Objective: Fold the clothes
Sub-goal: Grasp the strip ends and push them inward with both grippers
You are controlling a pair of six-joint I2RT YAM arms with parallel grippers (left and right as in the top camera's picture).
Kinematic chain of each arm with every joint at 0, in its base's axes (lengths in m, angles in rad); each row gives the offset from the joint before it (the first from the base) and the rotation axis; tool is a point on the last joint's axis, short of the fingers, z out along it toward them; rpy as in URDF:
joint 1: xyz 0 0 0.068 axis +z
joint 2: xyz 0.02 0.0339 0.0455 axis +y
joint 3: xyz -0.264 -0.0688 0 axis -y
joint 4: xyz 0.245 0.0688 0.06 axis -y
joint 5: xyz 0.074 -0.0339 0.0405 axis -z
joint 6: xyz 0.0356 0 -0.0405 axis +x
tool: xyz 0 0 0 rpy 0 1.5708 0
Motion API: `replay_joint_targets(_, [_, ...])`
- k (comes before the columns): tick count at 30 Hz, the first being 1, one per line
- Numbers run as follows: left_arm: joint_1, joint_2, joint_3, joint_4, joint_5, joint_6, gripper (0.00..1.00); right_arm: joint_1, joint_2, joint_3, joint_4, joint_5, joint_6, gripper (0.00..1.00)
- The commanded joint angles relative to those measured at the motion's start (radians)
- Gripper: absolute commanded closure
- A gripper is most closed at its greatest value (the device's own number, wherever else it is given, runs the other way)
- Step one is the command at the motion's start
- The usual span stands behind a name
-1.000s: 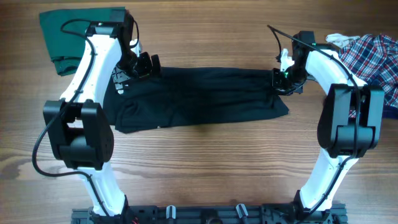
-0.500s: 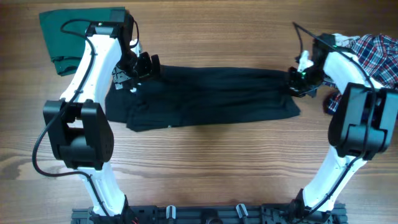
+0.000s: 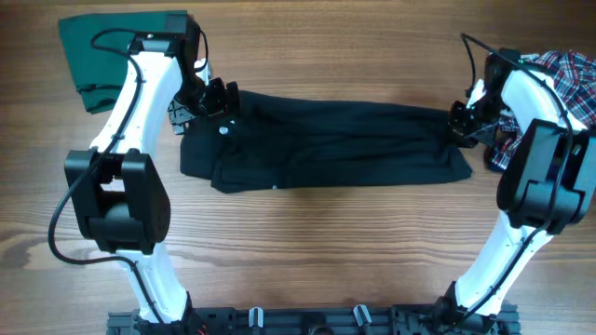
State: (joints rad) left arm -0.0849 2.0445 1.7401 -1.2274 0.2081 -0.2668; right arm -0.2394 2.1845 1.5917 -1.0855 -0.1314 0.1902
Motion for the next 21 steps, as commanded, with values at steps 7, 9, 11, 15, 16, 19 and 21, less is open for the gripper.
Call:
replay_joint_targets(7, [0.002,-0.003,-0.008,0.009,0.012,0.021,0.0,0.065,0.048,0.065,-0.077,0.132,0.02,0.96])
replay_joint_targets(9, [0.002,-0.003,-0.008,0.009,0.012,0.021,0.0,0.099,0.043,0.065,-0.061,0.131,0.021,0.96])
replay_joint_targets(11, [0.003,-0.003,-0.008,0.009,0.012,0.021,0.0,0.13,0.027,0.065,-0.04,0.131,0.031,0.96])
replay_joint_targets(15, [0.002,-0.002,-0.008,0.01,0.011,0.021,0.0,0.175,-0.039,0.065,-0.023,0.132,0.053,0.95])
replay_joint_targets(16, [0.002,-0.003,-0.008,0.011,0.012,0.021,0.0,0.178,-0.049,0.065,-0.023,0.132,0.053,0.96])
replay_joint_targets(19, [0.003,-0.003,-0.008,0.017,0.012,0.021,0.0,0.179,-0.089,0.065,-0.029,0.145,0.053,0.96])
replay_joint_targets(21, [0.002,-0.003,-0.008,0.017,0.012,0.021,0.0,0.179,-0.093,0.065,-0.036,0.179,0.055,0.96])
